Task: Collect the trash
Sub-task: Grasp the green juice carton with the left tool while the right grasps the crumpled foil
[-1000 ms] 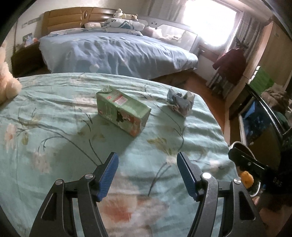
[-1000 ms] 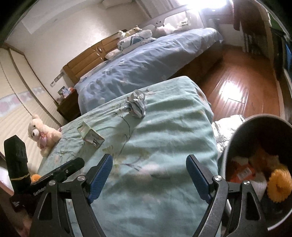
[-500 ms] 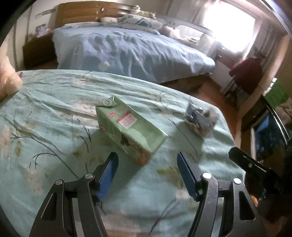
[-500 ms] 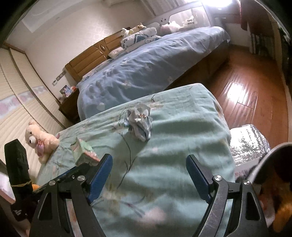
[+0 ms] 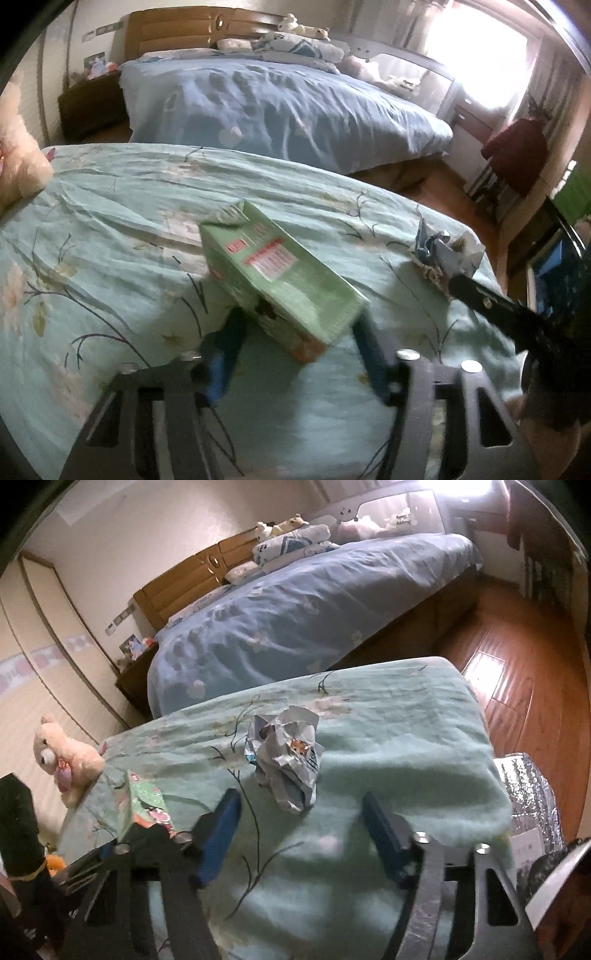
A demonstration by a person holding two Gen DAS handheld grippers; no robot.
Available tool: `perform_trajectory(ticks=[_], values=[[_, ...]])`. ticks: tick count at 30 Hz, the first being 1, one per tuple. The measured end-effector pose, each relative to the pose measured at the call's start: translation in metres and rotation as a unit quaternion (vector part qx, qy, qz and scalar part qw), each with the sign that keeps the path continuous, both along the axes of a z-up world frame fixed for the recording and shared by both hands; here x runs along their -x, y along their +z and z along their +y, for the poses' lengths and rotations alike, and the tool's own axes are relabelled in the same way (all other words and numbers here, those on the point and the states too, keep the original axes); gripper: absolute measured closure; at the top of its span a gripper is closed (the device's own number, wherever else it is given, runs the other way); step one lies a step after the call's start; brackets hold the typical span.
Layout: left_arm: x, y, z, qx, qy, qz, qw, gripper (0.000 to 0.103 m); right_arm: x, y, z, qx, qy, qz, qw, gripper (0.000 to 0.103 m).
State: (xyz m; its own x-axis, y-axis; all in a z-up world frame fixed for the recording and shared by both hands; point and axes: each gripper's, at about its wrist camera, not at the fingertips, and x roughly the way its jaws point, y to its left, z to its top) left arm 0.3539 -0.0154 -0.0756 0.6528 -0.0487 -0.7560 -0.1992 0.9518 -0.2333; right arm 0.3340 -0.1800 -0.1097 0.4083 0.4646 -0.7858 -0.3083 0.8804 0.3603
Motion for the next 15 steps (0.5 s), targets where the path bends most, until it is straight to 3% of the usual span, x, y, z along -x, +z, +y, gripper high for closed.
perform_trajectory(ticks=[3,5,6,15], values=[[0.007,0.003,0.005,-0.003,-0.014,-0.007,0.9999,0.063,-0.005,-0.003,0.004,0.009,0.001,-0.003,1.0,0.053],[0.012,0.006,0.007,-0.005,-0.026,-0.012,0.9996,0.072,-0.006,-0.004,0.006,0.012,0.002,-0.002,1.0,0.081],[0.014,0.006,0.007,-0.007,-0.033,-0.009,0.9994,0.074,-0.005,-0.004,0.006,0.012,0.002,-0.001,1.0,0.085],[0.049,0.013,0.028,0.01,-0.075,-0.018,0.997,0.074,0.035,0.016,-0.003,-0.009,0.001,-0.012,1.0,0.087]])
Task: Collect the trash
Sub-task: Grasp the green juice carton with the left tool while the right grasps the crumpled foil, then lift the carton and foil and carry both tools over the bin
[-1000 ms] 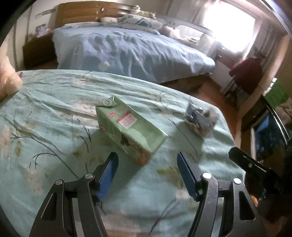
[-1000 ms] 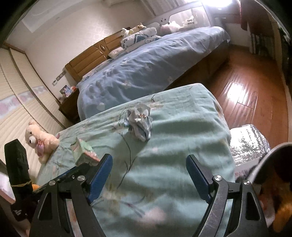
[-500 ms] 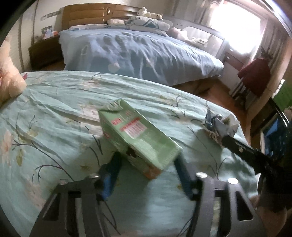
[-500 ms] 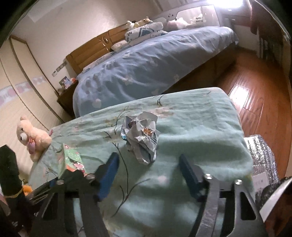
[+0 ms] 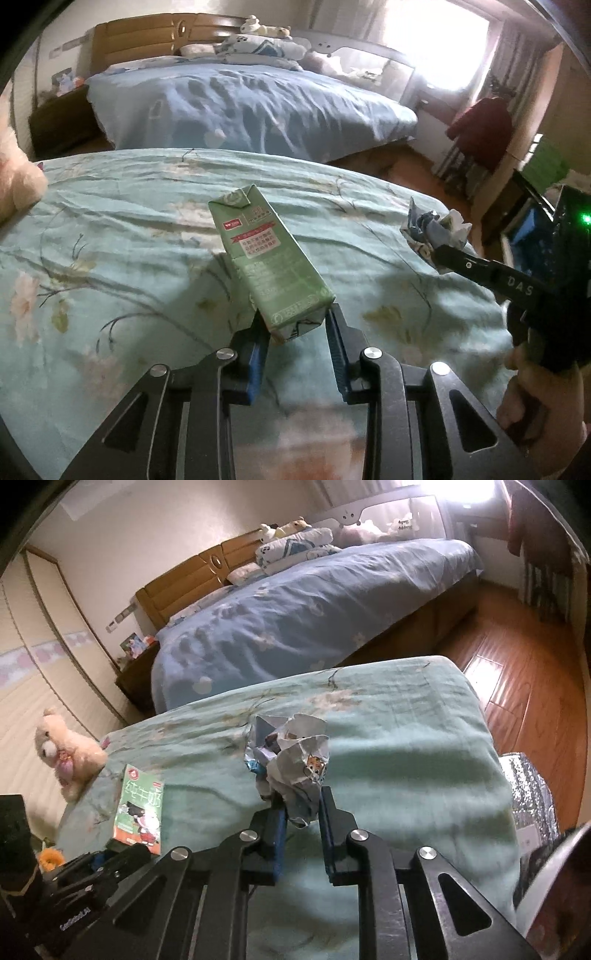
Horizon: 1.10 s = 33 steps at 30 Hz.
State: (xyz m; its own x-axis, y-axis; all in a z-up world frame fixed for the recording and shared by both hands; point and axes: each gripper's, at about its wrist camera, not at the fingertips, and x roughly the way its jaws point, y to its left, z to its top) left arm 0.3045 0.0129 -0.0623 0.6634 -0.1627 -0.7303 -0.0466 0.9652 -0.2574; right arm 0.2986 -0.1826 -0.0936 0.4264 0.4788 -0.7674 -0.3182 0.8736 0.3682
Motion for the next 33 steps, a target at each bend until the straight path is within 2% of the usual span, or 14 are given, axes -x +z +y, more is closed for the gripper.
perform_trajectory(ticks=[7,16,33], values=[[0.037,0.013,0.006,0.002,-0.027,-0.014,0.9995,0.074,0.045,0.017,-0.003,-0.02,0.002,-0.006,1.0,0.087],[0.074,0.018,-0.01,-0.009,-0.065,-0.019,0.9977,0.074,0.094,0.027,-0.014,-0.033,-0.01,-0.007,0.999,0.087],[0.099,0.029,-0.051,-0.022,-0.114,-0.031,0.9928,0.074,0.14,0.037,-0.056,-0.04,-0.044,-0.012,0.998,0.087]])
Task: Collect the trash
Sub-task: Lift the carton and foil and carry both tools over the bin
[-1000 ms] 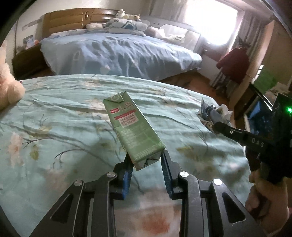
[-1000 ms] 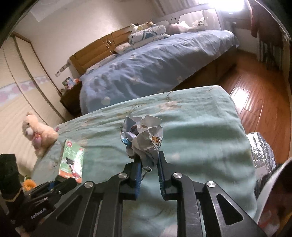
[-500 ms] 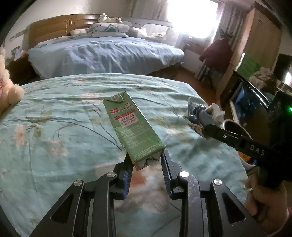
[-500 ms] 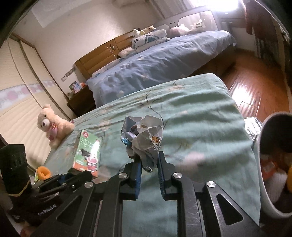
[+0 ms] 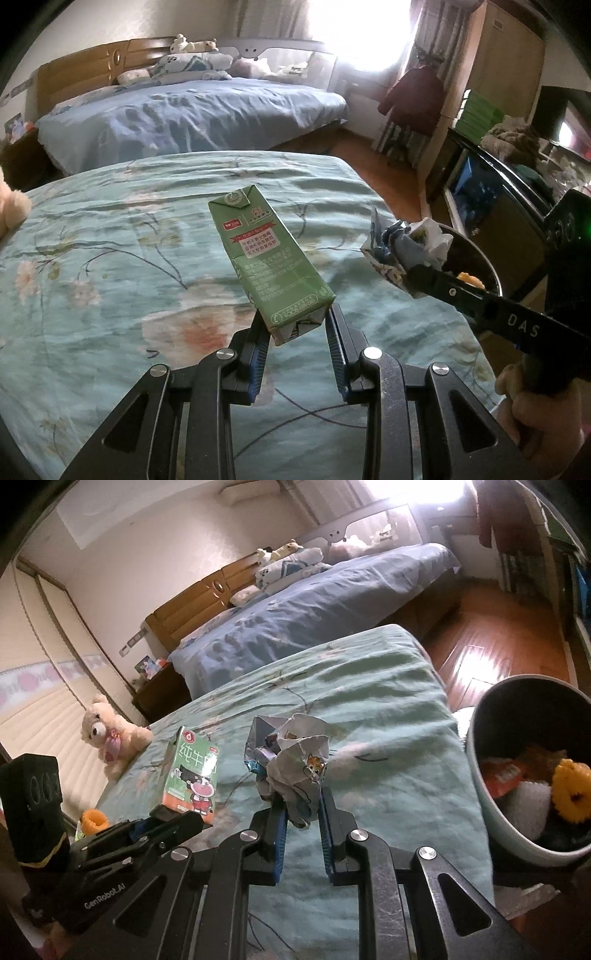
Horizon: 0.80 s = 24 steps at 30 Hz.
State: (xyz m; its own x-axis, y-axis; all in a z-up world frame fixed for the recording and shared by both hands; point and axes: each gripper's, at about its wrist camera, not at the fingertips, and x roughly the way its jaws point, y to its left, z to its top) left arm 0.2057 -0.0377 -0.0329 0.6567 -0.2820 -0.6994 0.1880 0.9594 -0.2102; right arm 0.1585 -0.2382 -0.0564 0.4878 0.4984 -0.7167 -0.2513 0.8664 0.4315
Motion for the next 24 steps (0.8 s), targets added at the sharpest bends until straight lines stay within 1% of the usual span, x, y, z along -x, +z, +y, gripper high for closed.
perform_trajectory(ticks=[11,15,17,20,21,22,24], values=[[0.004,-0.001,-0.018,-0.009,-0.015,-0.001,0.9998,0.074,0.008,-0.001,-0.012,0.0,-0.01,0.0,1.0,0.087],[0.004,-0.004,-0.02,-0.011,-0.019,0.004,0.9997,0.074,0.01,-0.003,-0.011,0.022,-0.008,-0.003,1.0,0.087],[0.003,-0.009,-0.02,-0.012,-0.033,0.015,0.9993,0.074,0.011,-0.006,-0.01,0.039,-0.006,-0.003,0.999,0.087],[0.0,-0.017,-0.019,-0.027,-0.06,0.035,0.9972,0.074,0.012,-0.011,-0.01,0.057,-0.003,0.001,0.998,0.087],[-0.001,-0.02,-0.019,-0.029,-0.073,0.043,0.996,0.074,0.012,-0.013,-0.011,0.059,-0.002,0.003,0.998,0.087],[-0.001,-0.021,-0.019,-0.035,-0.084,0.047,0.9947,0.074,0.013,-0.014,-0.011,0.058,-0.001,0.006,0.998,0.083],[0.001,-0.02,-0.019,-0.049,-0.1,0.043,0.9928,0.073,0.013,-0.017,-0.013,0.051,-0.002,0.014,0.999,0.081]])
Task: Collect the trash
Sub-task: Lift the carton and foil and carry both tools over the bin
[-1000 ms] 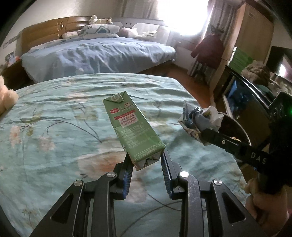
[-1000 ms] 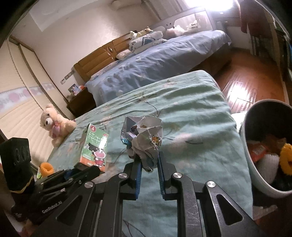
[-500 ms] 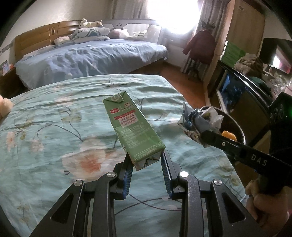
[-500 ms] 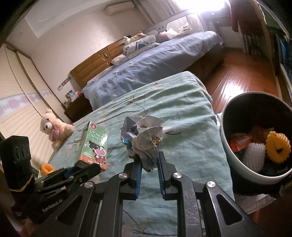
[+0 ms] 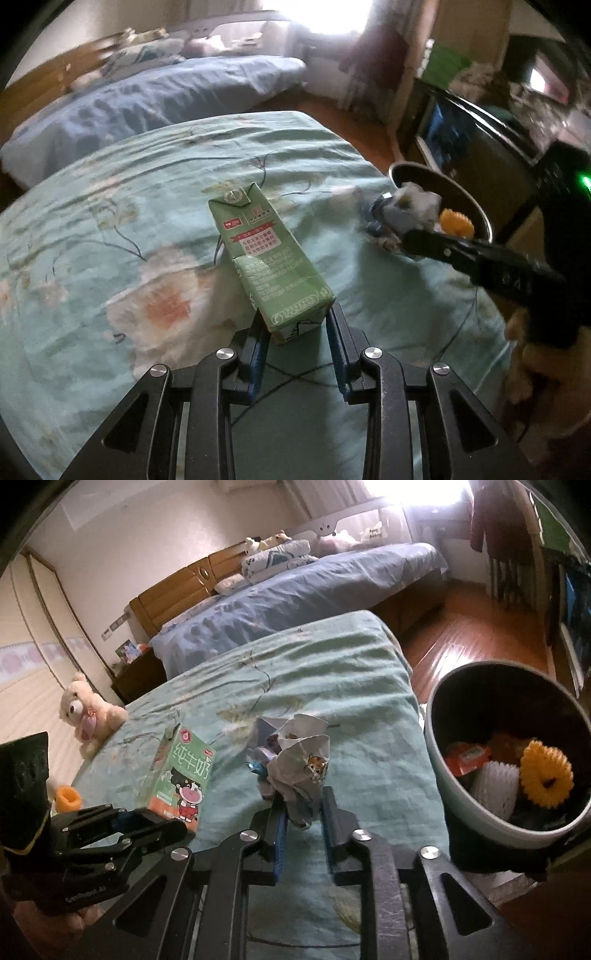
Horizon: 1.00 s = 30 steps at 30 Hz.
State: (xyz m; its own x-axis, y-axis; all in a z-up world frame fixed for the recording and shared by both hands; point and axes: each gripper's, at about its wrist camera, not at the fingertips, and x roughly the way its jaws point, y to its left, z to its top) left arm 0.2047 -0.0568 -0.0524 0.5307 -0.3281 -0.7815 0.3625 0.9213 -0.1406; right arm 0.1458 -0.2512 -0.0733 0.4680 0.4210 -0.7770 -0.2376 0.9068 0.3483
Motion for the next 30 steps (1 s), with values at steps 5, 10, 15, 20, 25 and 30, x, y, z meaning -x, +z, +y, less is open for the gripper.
perform_trajectory(ticks=[5,10,15,20,25,30], values=[[0.001,0.002,0.007,-0.013,0.009,0.0,0.9999,0.066,0.006,0.001,-0.005,-0.013,0.005,0.001,1.0,0.041],[0.011,0.003,0.012,0.006,0.058,-0.012,0.9982,0.042,0.01,0.005,-0.006,0.001,0.011,-0.009,1.0,0.034],[0.01,0.002,0.005,0.024,0.102,-0.021,0.9942,0.032,-0.001,0.003,-0.007,-0.003,0.002,-0.005,1.0,0.034],[0.003,-0.002,-0.001,0.007,0.119,-0.033,0.9924,0.044,-0.013,-0.002,0.006,0.013,0.008,-0.004,1.0,0.035],[0.0,-0.008,-0.002,0.015,0.103,-0.024,0.9943,0.071,-0.015,-0.007,0.017,0.034,0.021,-0.003,0.999,0.07],[0.001,-0.001,-0.004,0.022,0.09,-0.034,0.9952,0.071,-0.007,0.0,0.006,0.016,0.009,-0.01,1.0,0.073]])
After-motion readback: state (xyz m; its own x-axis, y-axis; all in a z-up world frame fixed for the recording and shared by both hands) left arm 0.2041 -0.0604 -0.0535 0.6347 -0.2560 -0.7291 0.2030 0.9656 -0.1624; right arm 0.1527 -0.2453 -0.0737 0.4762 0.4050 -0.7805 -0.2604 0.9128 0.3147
